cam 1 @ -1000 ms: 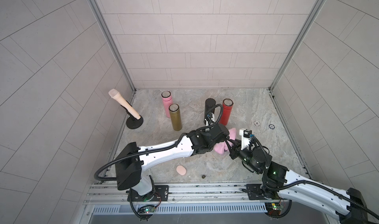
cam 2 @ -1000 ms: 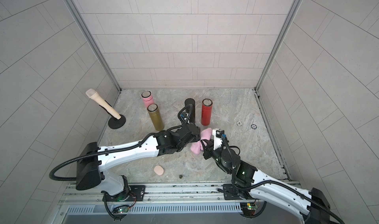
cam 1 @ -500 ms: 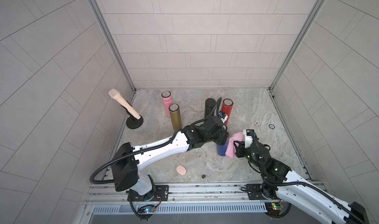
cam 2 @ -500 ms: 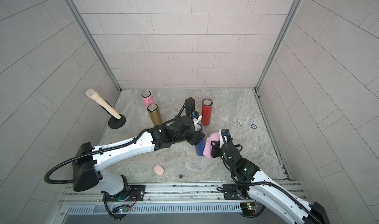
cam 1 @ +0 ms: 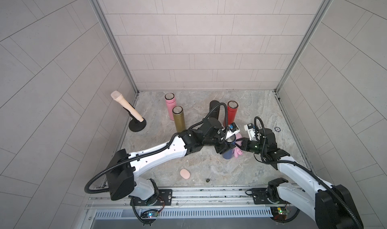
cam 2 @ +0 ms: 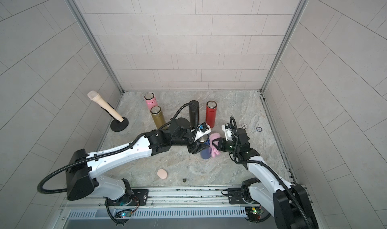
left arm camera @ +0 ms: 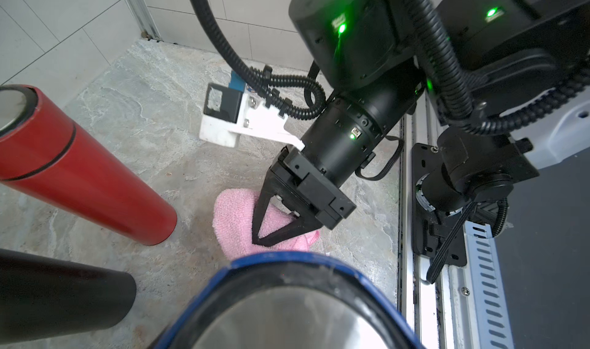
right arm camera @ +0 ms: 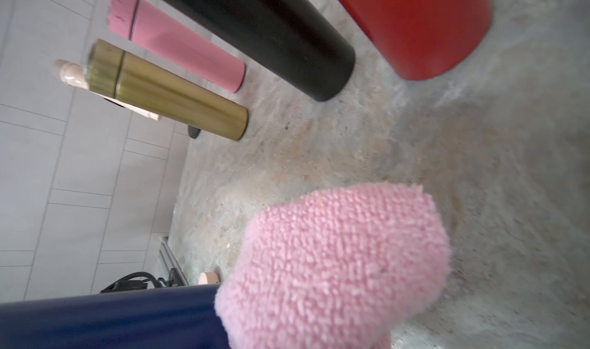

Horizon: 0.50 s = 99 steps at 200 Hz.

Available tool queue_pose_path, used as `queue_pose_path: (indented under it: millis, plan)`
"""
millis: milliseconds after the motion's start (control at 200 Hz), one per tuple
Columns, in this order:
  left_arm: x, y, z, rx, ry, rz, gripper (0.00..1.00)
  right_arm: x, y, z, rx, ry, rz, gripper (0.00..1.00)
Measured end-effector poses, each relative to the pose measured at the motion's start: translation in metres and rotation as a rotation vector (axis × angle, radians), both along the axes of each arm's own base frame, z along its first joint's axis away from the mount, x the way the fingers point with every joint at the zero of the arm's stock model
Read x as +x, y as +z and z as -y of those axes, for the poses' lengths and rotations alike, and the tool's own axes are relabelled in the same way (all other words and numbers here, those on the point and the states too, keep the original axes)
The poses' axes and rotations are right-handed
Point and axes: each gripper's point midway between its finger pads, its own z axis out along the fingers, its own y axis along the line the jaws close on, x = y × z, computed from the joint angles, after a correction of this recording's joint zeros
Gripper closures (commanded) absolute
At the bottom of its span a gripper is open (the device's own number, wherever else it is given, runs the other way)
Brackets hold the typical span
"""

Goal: Wipe the surface of the thermos
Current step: Wipe the dirt from the surface of the thermos.

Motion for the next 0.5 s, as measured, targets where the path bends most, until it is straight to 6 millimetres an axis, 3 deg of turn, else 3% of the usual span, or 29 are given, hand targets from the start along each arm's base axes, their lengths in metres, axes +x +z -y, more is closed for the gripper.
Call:
queue_pose_path:
  millis: [75,190,320,405,495]
  plan:
    - [0.001,-0.008,0.003,0.009,-0.008,-0.01,1.0,0.001,0.022,-0.004,0.034,0.018,0.042,1.0]
    - [0.006,-0.023,0.009,0.022,-0.012,-0.023,1.0,0.004,0.072,-0.009,0.087,0.037,0.146,1.0]
    - [0.012,-0.028,0.013,0.017,0.004,-0.013,1.0,0.004,0.115,-0.01,0.125,0.04,0.227,1.0]
    - [0.017,-0.029,0.013,0.016,0.033,-0.004,1.0,0.003,0.124,-0.01,0.135,0.039,0.253,1.0]
    - [0.021,-0.033,0.01,0.028,0.07,-0.002,1.0,0.002,0.111,-0.009,0.126,0.023,0.242,1.0]
